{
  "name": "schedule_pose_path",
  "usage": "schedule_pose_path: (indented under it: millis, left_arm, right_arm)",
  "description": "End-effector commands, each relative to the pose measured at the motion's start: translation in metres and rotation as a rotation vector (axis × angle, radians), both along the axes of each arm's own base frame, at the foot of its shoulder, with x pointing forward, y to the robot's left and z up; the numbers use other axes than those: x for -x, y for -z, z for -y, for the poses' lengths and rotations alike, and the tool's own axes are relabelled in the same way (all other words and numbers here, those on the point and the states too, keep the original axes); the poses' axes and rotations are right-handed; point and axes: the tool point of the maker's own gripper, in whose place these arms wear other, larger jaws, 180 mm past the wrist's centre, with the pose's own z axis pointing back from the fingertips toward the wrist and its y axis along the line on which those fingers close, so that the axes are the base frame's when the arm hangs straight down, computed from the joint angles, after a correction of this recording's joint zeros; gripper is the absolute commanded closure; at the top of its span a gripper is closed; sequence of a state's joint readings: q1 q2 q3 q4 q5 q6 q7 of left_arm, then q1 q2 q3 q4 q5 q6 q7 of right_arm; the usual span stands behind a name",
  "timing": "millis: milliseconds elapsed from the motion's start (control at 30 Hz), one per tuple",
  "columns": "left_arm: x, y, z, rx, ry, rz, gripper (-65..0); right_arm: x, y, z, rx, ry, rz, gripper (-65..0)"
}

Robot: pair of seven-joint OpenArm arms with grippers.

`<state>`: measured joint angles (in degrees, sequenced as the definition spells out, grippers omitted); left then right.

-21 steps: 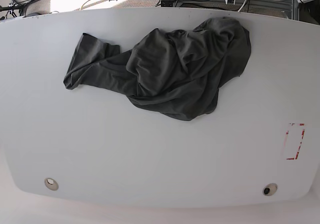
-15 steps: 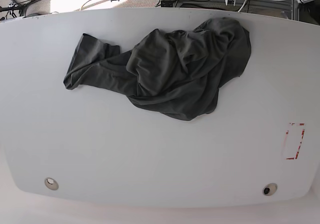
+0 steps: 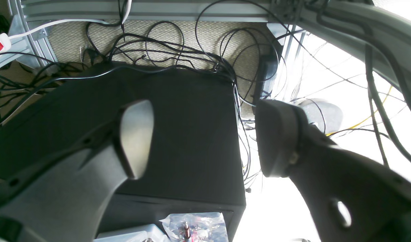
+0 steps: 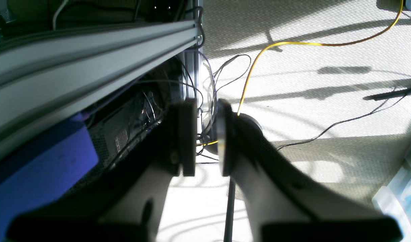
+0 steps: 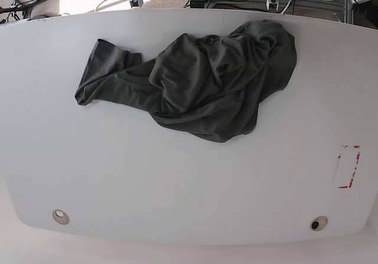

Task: Fold the T-shirt properly

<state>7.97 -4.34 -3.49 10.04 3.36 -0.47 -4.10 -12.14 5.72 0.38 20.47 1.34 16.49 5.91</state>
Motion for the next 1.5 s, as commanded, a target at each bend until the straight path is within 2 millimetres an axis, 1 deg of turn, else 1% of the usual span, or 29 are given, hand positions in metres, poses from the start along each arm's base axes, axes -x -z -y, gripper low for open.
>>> schedule_pose_path:
  millis: [0,100,167,200,333,433,533,633,667,767,833,900,967,1000,1067,1200,1333,1467]
  left_arm:
    - [0.004,-0.002,-0.004,-0.008,0.0,0.025,-44.6]
    - [0.003,-0.007,-0.005,-0.012,0.014,0.078,-44.6]
    - [0.001,-0.012,-0.006,-0.016,0.026,0.117,-44.6]
    - [0.003,-0.017,-0.006,-0.019,0.034,0.136,-44.6]
    - [-0.001,-0.037,-0.007,-0.026,0.061,0.201,-44.3]
    - [-0.008,-0.058,-0.007,-0.033,0.082,0.245,-44.2]
    - [-0.012,-0.092,-0.005,-0.037,0.114,0.319,-44.0]
    - [-0.015,-0.118,0.0,-0.035,0.134,0.376,-44.0]
    - [-0.014,-0.126,0.001,-0.035,0.138,0.388,-44.0]
    - [-0.012,-0.153,-0.01,-0.067,0.133,0.428,-44.0]
    - [-0.006,-0.168,-0.014,-0.081,0.132,0.439,-44.0]
    - [-0.004,-0.182,-0.013,-0.083,0.142,0.454,-44.0]
    - [0.004,-0.196,-0.012,-0.083,0.152,0.453,-44.0]
    - [0.005,-0.202,-0.011,-0.082,0.158,0.459,-44.0]
    - [0.008,-0.214,-0.008,-0.079,0.166,0.467,-44.0]
    - [0.002,-0.242,-0.002,-0.073,0.188,0.509,-44.0]
    - [-0.008,-0.263,0.003,-0.068,0.202,0.551,-44.0]
    - [-0.02,-0.282,0.008,-0.065,0.213,0.598,-44.0]
  right_arm:
    - [0.006,-0.005,0.002,0.0,0.005,0.02,-9.4]
    - [0.005,-0.015,0.0,-0.003,-0.015,0.07,-9.4]
    - [0.008,-0.022,-0.001,-0.006,-0.021,0.093,-9.4]
    - [0.01,-0.026,-0.002,-0.007,-0.027,0.099,-9.4]
    - [0.014,-0.046,-0.005,-0.009,-0.053,0.12,-9.4]
    - [0.015,-0.066,-0.009,-0.015,-0.072,0.159,-9.4]
    - [0.016,-0.092,-0.014,-0.017,-0.105,0.179,-9.4]
    - [0.015,-0.114,-0.018,-0.02,-0.126,0.2,-9.4]
    - [0.014,-0.121,-0.02,-0.021,-0.132,0.211,-9.4]
    - [0.015,-0.144,-0.024,-0.025,-0.15,0.23,-9.4]
    - [0.016,-0.157,-0.026,-0.025,-0.165,0.234,-9.4]
    - [0.018,-0.171,-0.028,-0.028,-0.177,0.234,-9.4]
    - [0.02,-0.185,-0.03,-0.03,-0.187,0.244,-9.4]
    - [0.021,-0.192,-0.031,-0.032,-0.189,0.249,-9.4]
    - [0.023,-0.203,-0.034,-0.036,-0.192,0.259,-9.4]
    - [0.021,-0.225,-0.038,-0.042,-0.197,0.292,-9.4]
    - [0.022,-0.241,-0.04,-0.048,-0.199,0.304,-9.4]
    - [0.015,-0.25,-0.042,-0.048,-0.194,0.335,-9.4]
